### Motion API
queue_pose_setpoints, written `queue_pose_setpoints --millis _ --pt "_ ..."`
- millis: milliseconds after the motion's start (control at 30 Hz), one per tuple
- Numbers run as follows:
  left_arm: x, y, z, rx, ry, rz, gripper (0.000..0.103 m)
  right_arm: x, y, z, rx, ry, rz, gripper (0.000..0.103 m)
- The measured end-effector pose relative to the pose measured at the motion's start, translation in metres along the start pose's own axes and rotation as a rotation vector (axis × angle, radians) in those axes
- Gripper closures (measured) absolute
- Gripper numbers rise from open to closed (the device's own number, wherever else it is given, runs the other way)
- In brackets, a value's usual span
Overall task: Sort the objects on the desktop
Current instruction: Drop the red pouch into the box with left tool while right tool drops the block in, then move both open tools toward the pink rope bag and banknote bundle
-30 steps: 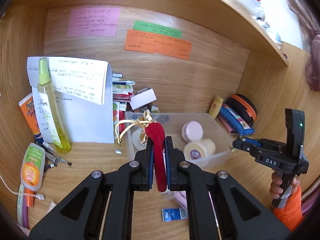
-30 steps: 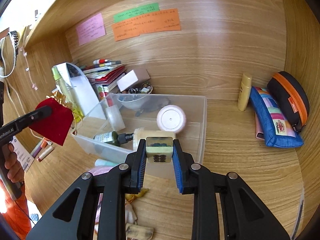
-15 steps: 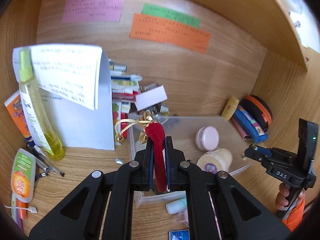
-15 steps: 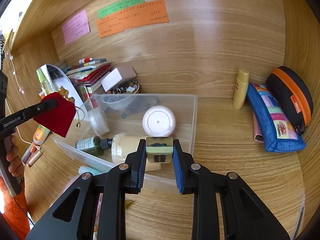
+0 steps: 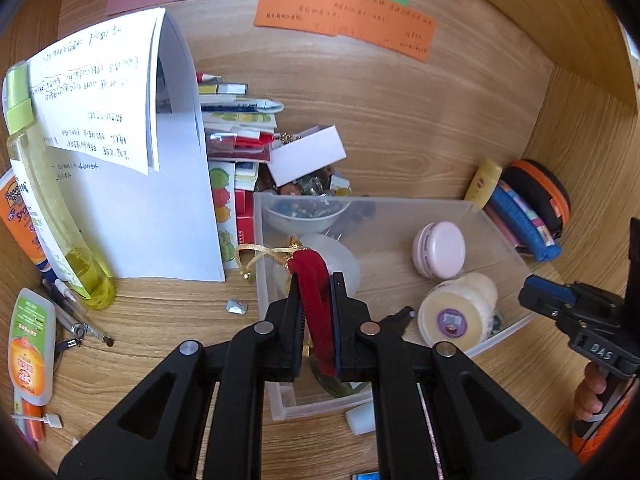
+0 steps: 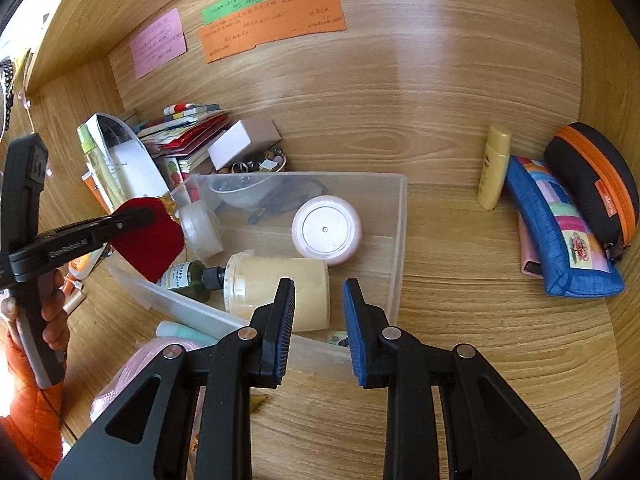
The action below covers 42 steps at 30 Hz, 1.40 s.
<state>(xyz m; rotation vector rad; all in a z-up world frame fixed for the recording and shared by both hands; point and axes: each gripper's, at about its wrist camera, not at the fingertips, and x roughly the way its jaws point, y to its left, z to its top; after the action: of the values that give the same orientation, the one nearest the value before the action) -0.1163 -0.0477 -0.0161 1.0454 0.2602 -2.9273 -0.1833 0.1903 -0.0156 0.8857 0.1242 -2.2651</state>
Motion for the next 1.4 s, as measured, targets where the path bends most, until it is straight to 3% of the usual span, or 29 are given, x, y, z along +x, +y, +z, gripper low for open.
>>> queue_pose_setpoints --millis 133,300,433,967,1067,1200,1400 --pt "-0.001 -0.005 -0.003 0.026 -0.002 0.025 0.093 0.0 0.007 -0.001 -0.028 0.001 0.01 0.08" --pt "-0.005 -0.011 -0.005 0.055 -0.008 0.043 0.073 0.001 0.012 -0.003 -0.05 0.004 0.013 0.079" --pt "-0.011 -0.013 -0.005 0.057 -0.021 0.051 0.063 0.001 0.01 -0.003 -0.039 0.005 0.018 0.072" --pt "-0.057 -0.036 -0.016 0.101 -0.068 0.057 0.024 -0.028 0.02 -0.002 -0.06 -0.081 -0.005 0.02" --pt "-0.065 -0.046 -0.022 0.116 -0.07 0.05 0.013 -0.037 0.019 -0.007 -0.062 -0.097 -0.018 0.019" --pt "-0.068 -0.063 -0.032 0.155 -0.055 0.041 0.011 -0.045 0.016 -0.014 -0.072 -0.096 -0.03 0.019" --pt "-0.055 -0.087 -0.049 0.191 0.033 0.003 0.011 -0.05 0.009 -0.032 -0.087 -0.06 -0.037 0.019"
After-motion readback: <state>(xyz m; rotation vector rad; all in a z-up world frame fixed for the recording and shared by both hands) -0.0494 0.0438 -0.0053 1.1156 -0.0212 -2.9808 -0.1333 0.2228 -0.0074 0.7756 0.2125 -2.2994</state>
